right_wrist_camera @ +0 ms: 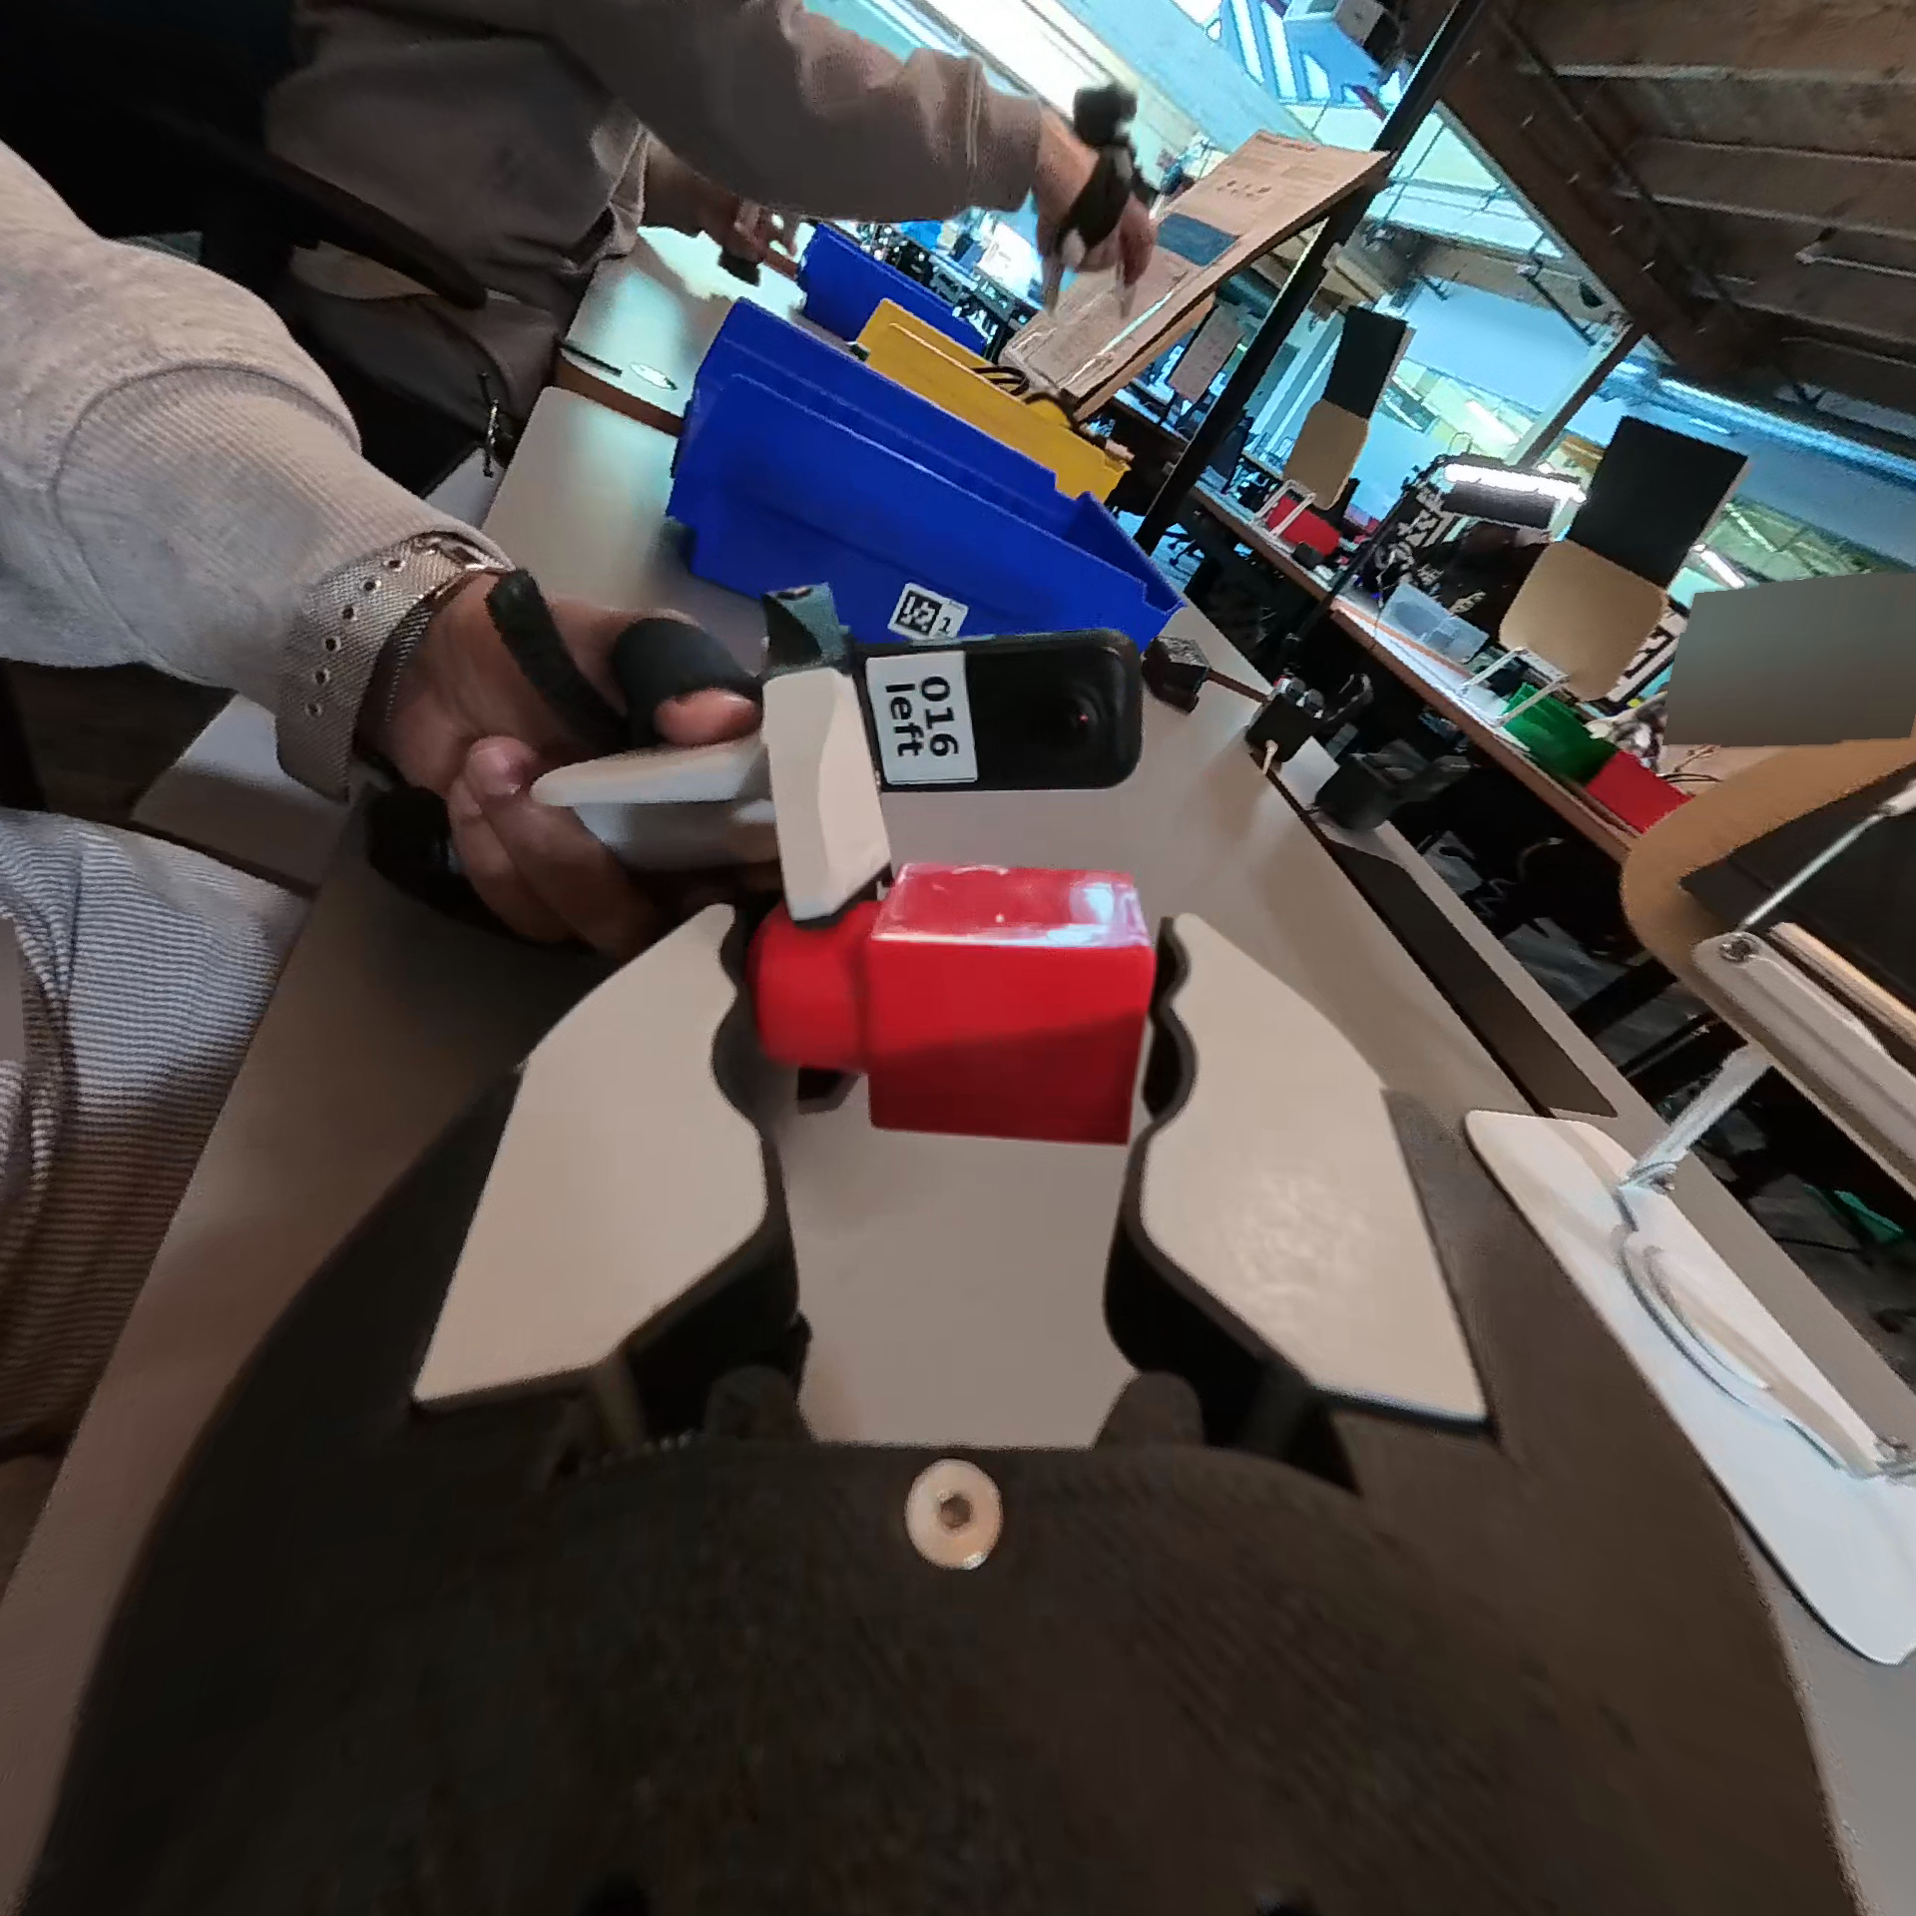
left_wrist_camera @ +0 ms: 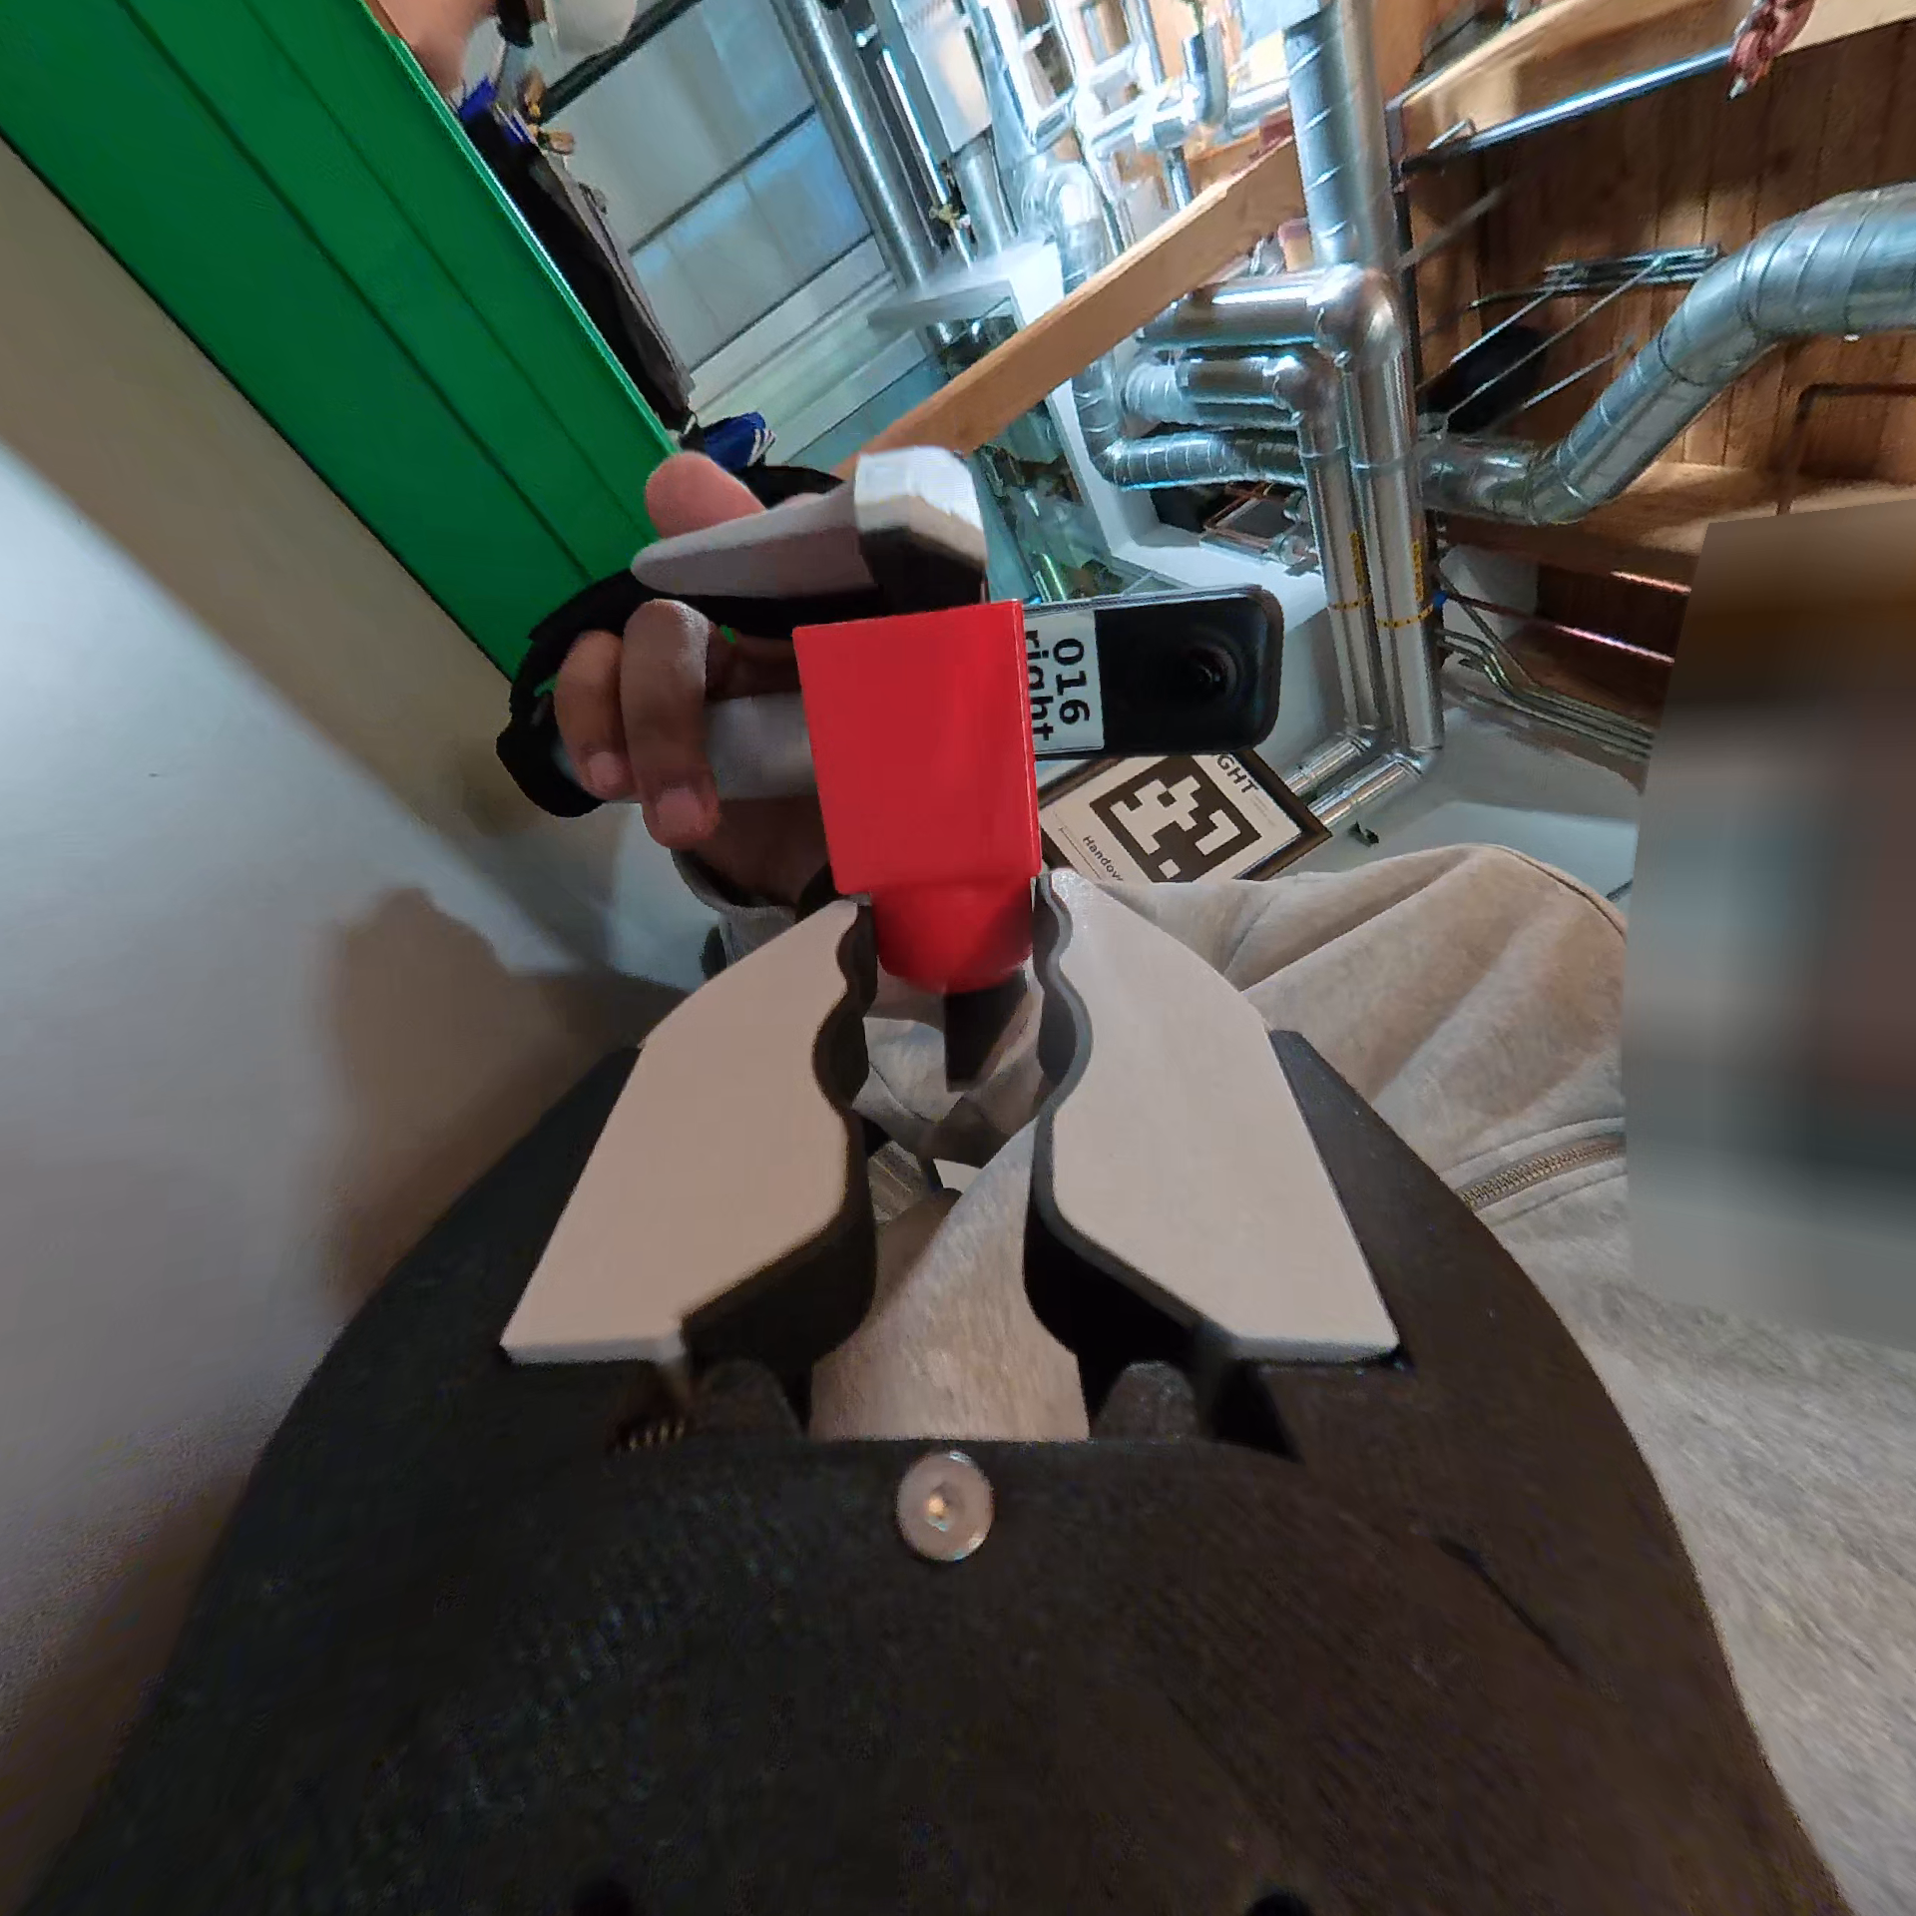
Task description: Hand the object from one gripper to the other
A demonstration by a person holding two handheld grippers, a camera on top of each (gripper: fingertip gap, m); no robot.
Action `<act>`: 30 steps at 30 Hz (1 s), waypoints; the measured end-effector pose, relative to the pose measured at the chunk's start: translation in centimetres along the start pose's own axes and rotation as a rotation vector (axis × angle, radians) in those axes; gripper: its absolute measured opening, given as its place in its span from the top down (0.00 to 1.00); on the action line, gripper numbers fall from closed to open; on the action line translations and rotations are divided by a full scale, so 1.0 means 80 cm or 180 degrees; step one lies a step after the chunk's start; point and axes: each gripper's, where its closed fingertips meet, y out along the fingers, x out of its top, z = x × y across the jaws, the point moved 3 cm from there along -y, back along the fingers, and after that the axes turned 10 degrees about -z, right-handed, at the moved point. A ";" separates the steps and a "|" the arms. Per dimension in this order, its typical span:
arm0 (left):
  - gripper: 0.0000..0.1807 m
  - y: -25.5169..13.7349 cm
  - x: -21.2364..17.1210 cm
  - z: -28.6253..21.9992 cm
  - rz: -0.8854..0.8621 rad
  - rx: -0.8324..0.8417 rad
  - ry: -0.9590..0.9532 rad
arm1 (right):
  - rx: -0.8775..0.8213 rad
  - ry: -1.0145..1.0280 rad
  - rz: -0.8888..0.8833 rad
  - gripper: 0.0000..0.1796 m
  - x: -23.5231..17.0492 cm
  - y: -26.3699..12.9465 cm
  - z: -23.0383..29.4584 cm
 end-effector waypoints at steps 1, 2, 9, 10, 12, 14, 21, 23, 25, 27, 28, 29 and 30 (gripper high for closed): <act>0.83 0.000 0.000 0.001 -0.0005 0.0003 -0.0013 | 0.0003 -0.0004 0.0019 0.59 -0.001 0.000 0.001; 0.83 -0.001 0.000 0.002 -0.0015 0.0006 -0.0031 | 0.0002 0.0002 0.0039 0.59 -0.002 0.001 0.000; 0.77 -0.001 0.006 0.005 -0.0232 0.0012 -0.0012 | -0.0093 0.0089 0.0089 0.60 -0.006 0.000 -0.005; 0.73 -0.002 0.009 0.006 -0.0303 0.0035 0.0021 | -0.0121 0.0122 0.0085 0.60 -0.006 -0.001 -0.007; 0.69 -0.003 0.015 0.005 -0.0435 0.0062 0.0108 | -0.0188 0.0217 0.0065 0.60 -0.005 -0.003 -0.013; 0.66 -0.005 0.021 0.004 -0.0551 0.0087 0.0210 | -0.0233 0.0369 -0.0001 0.60 -0.004 -0.005 -0.017; 0.64 -0.015 0.041 -0.004 -0.0862 0.0387 0.0971 | -0.0183 0.1434 -0.0293 0.60 0.001 -0.009 -0.025; 0.65 -0.020 0.048 -0.006 -0.0967 0.0573 0.1316 | -0.0139 0.1868 -0.0422 0.60 0.002 -0.010 -0.028; 0.64 -0.025 0.054 -0.004 -0.1033 0.0881 0.1752 | -0.0098 0.2403 -0.0602 0.60 0.003 -0.012 -0.034; 0.65 -0.027 0.056 -0.004 -0.0979 0.1109 0.2160 | -0.0054 0.2984 -0.0831 0.60 0.004 -0.017 -0.042; 0.65 -0.026 0.055 -0.004 -0.0905 0.1201 0.2341 | -0.0009 0.3261 -0.0946 0.60 0.004 -0.019 -0.046; 0.64 -0.024 0.053 -0.004 -0.0818 0.1292 0.2523 | 0.0058 0.3527 -0.1035 0.60 0.004 -0.021 -0.048; 0.64 -0.022 0.050 -0.003 -0.0725 0.1376 0.2707 | 0.0142 0.3771 -0.1090 0.60 0.004 -0.023 -0.049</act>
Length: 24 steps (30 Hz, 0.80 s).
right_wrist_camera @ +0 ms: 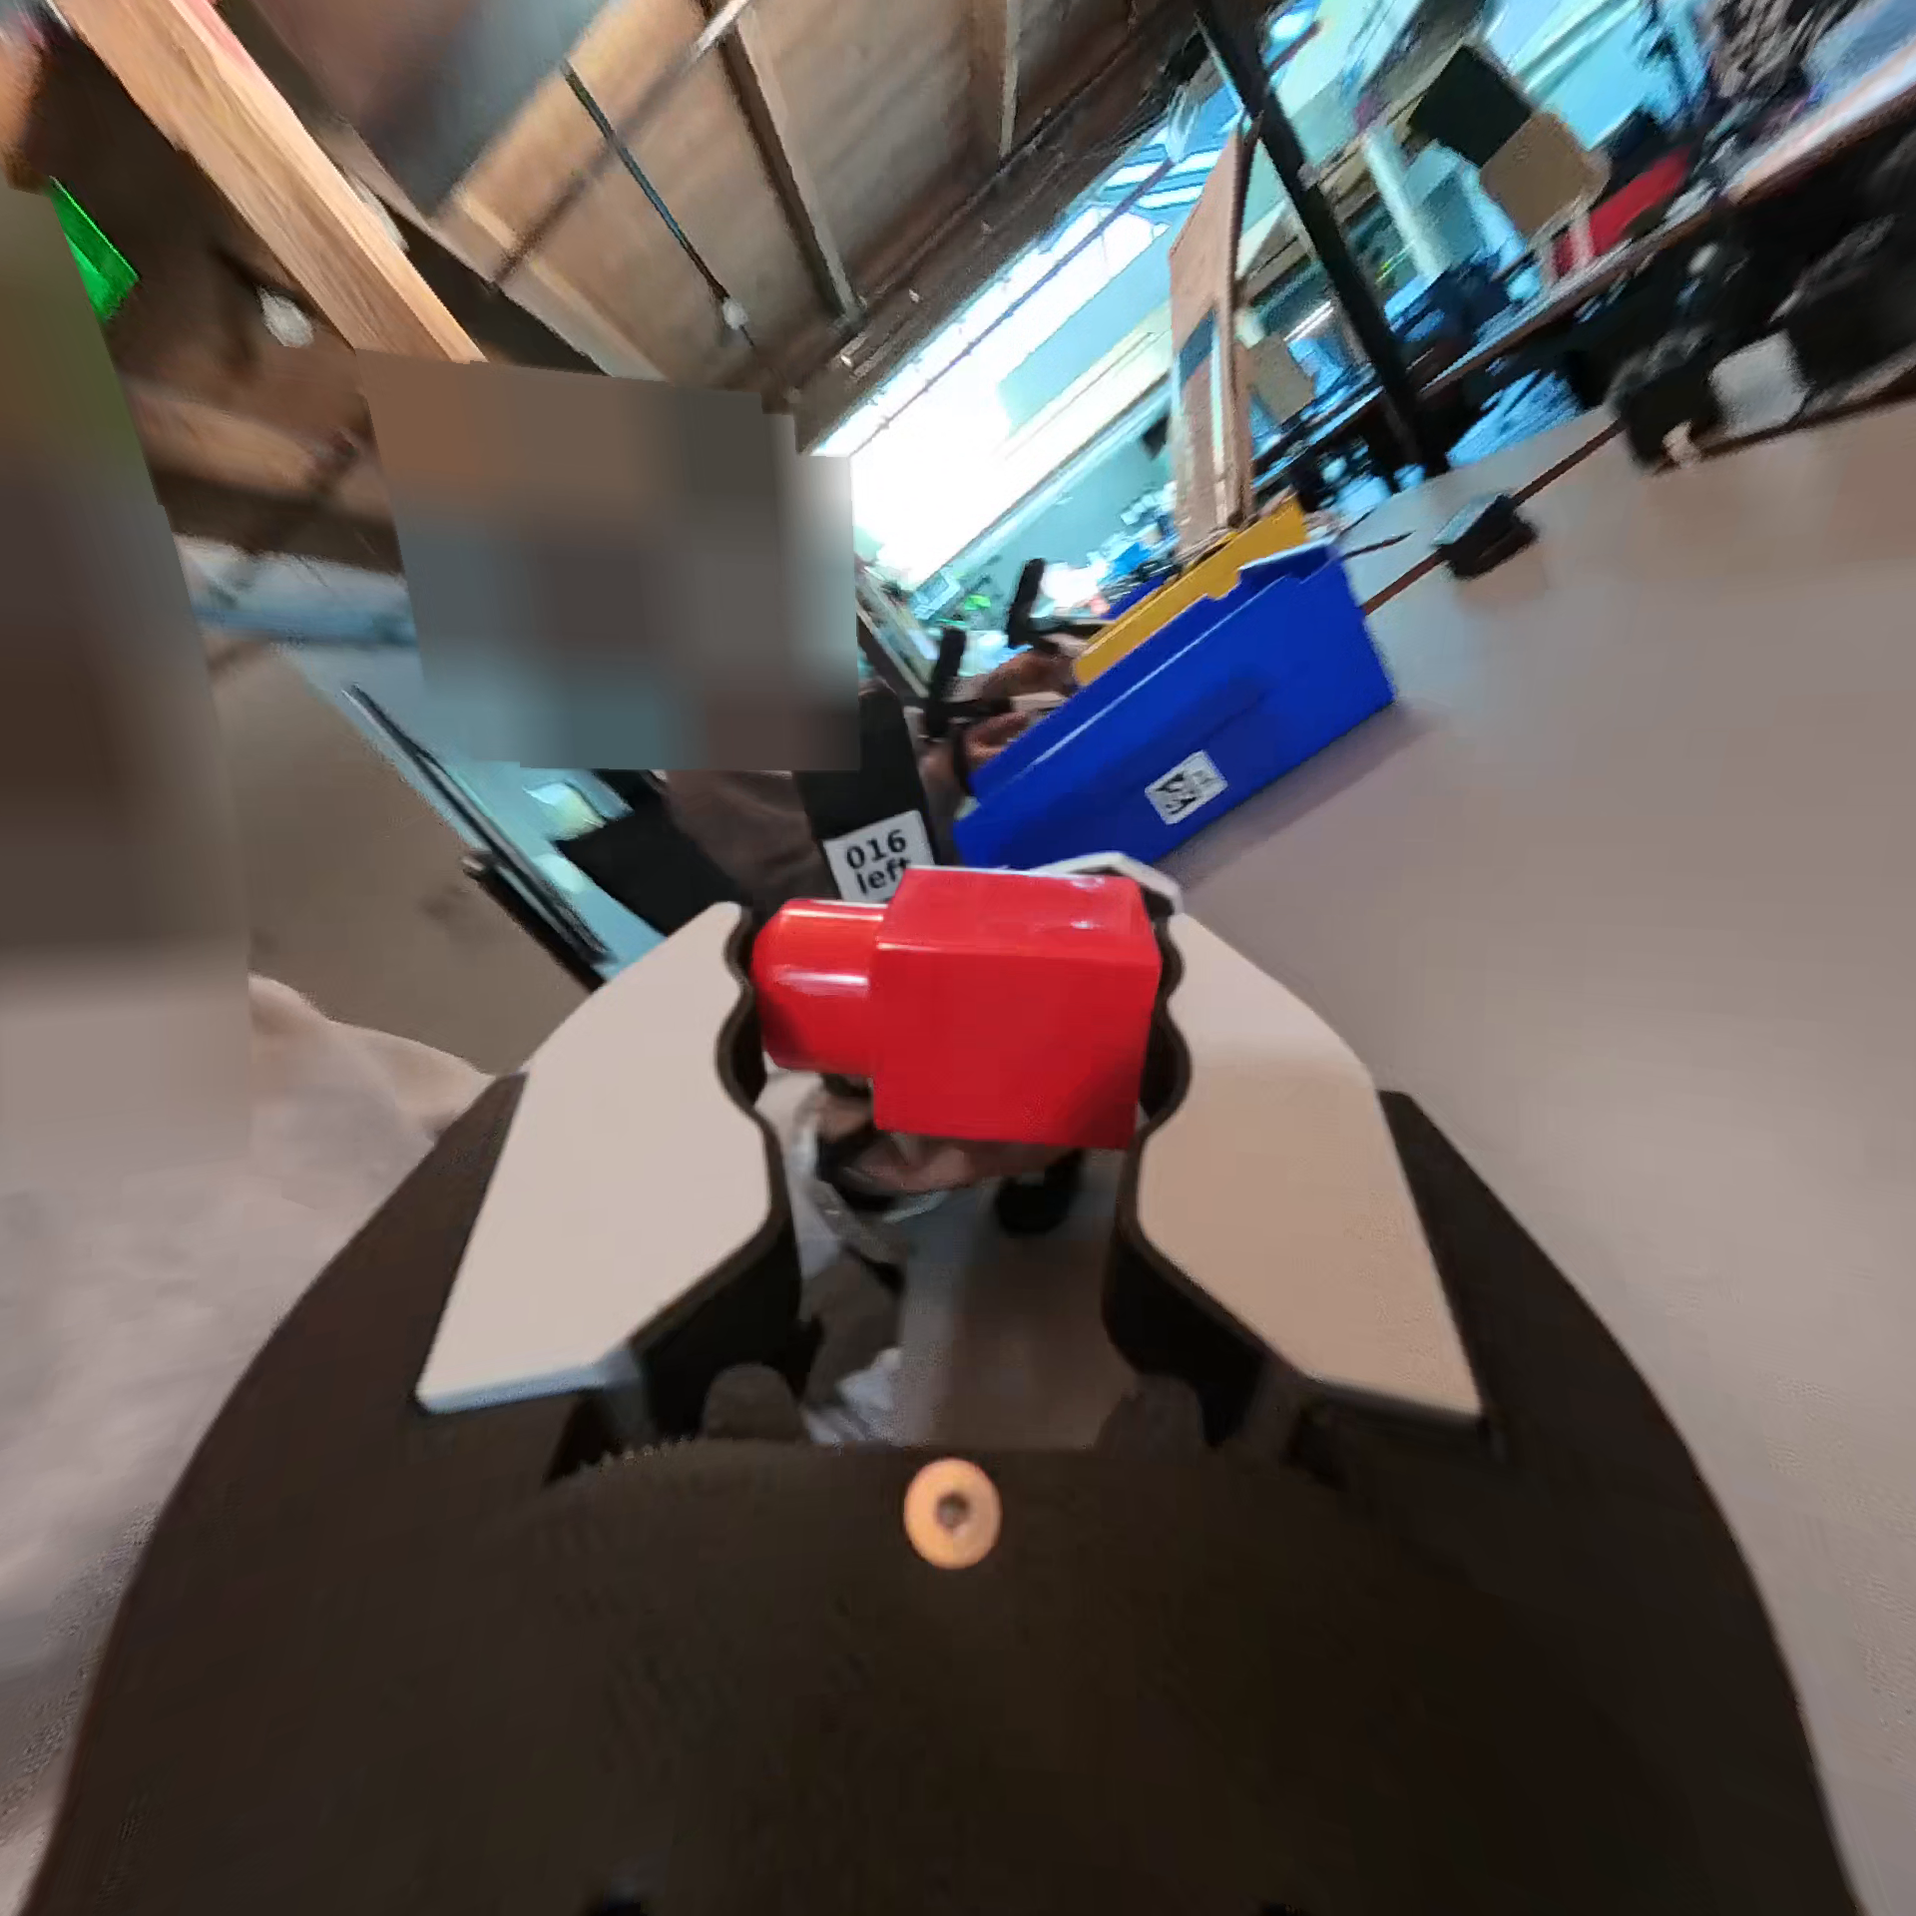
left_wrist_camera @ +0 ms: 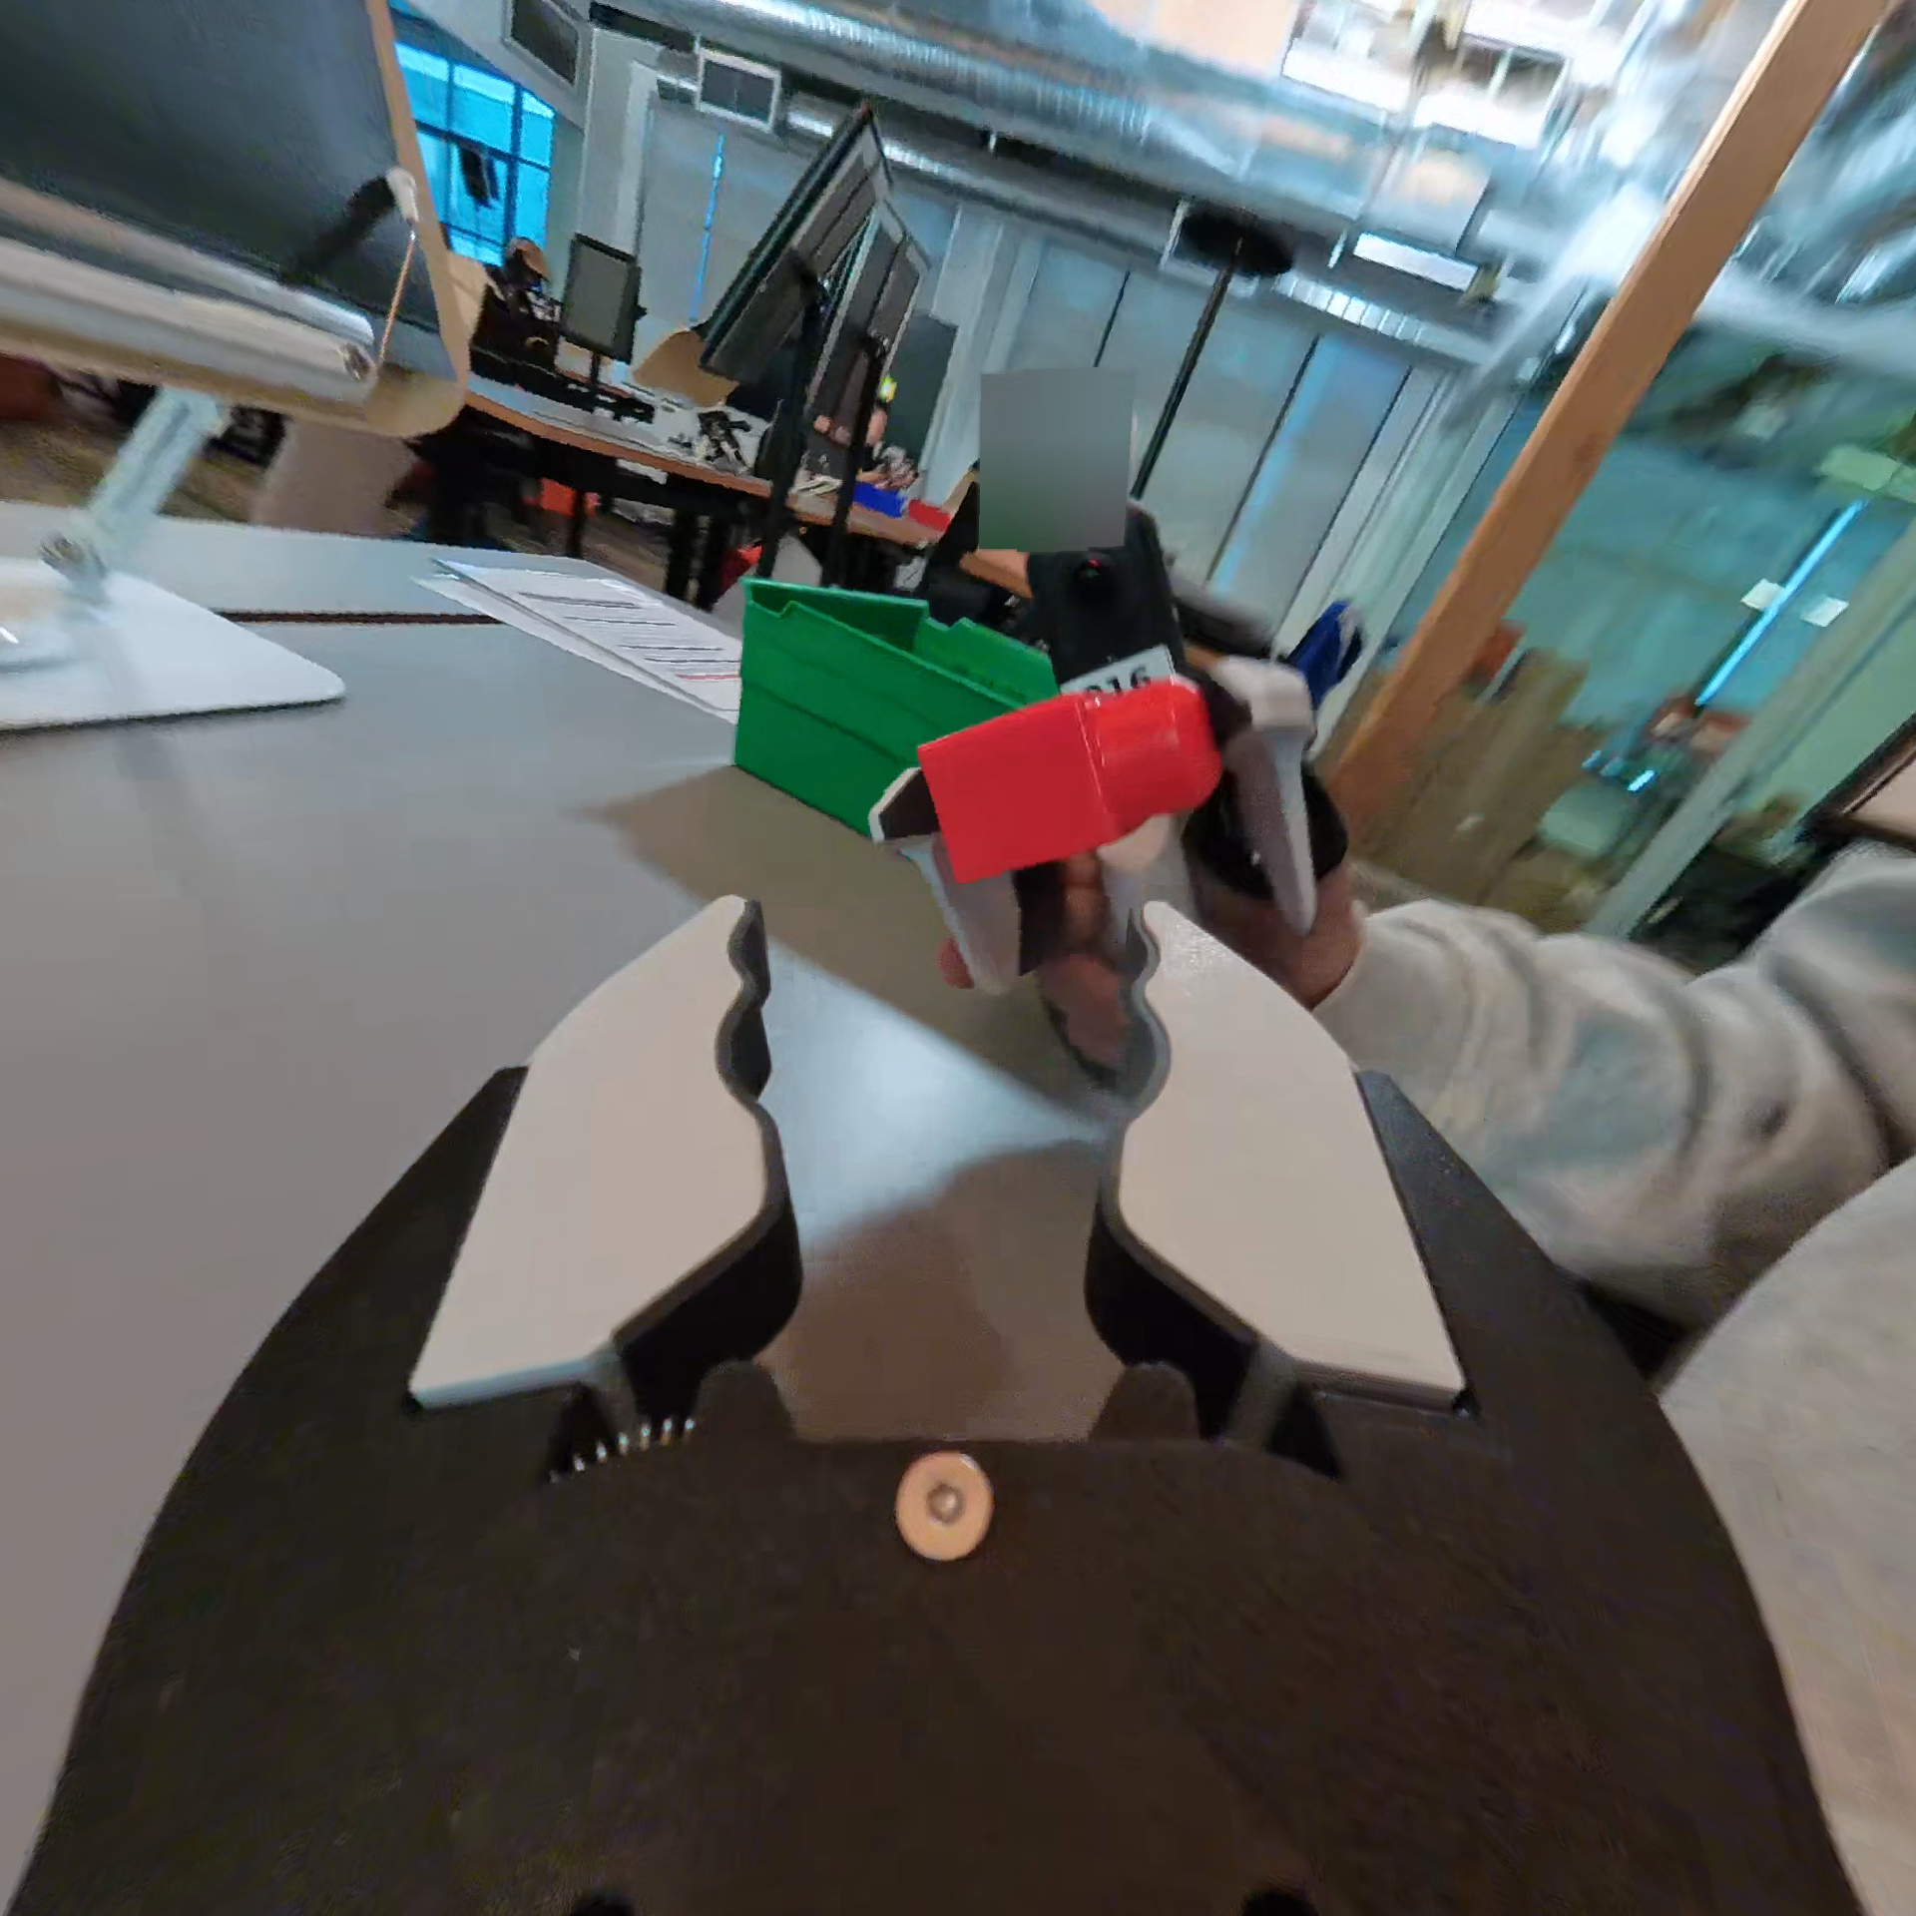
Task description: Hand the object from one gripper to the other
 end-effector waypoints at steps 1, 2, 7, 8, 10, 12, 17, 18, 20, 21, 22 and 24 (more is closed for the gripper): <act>0.62 0.001 -0.003 -0.002 0.0064 0.0029 0.0208 | 0.0064 0.0237 0.0017 0.60 0.000 -0.001 0.000; 0.60 0.003 -0.005 -0.004 0.0115 0.0063 0.0417 | 0.0134 0.0462 0.0072 0.60 -0.002 -0.001 0.001; 0.57 0.009 -0.010 -0.026 0.0208 0.0048 0.1455 | 0.0366 0.1066 0.0464 0.60 -0.020 0.003 0.009; 0.57 0.010 -0.013 -0.030 0.0235 0.0019 0.1597 | 0.0380 0.1109 0.0543 0.60 -0.025 0.005 0.010; 0.60 0.012 -0.020 -0.036 0.0314 -0.0039 0.1790 | 0.0443 0.1258 0.0683 0.60 -0.032 0.006 0.014; 0.63 0.013 -0.024 -0.040 0.0341 -0.0065 0.1917 | 0.0501 0.1427 0.0765 0.60 -0.039 0.008 0.016; 0.72 0.012 -0.021 -0.044 0.0294 -0.0114 0.1982 | 0.0561 0.1648 0.0893 0.60 -0.050 0.011 0.019; 0.73 0.012 -0.022 -0.044 0.0307 -0.0132 0.1961 | 0.0567 0.1672 0.0886 0.60 -0.050 0.011 0.019; 0.76 0.012 -0.024 -0.046 0.0328 -0.0174 0.1938 | 0.0572 0.1694 0.0855 0.60 -0.049 0.011 0.018; 0.77 0.012 -0.024 -0.046 0.0335 -0.0172 0.1935 | 0.0577 0.1697 0.0845 0.60 -0.049 0.011 0.017; 0.78 0.012 -0.024 -0.046 0.0343 -0.0171 0.1937 | 0.0581 0.1694 0.0838 0.60 -0.048 0.011 0.017; 0.79 0.012 -0.024 -0.046 0.0348 -0.0187 0.1932 | 0.0585 0.1674 0.0801 0.60 -0.048 0.011 0.017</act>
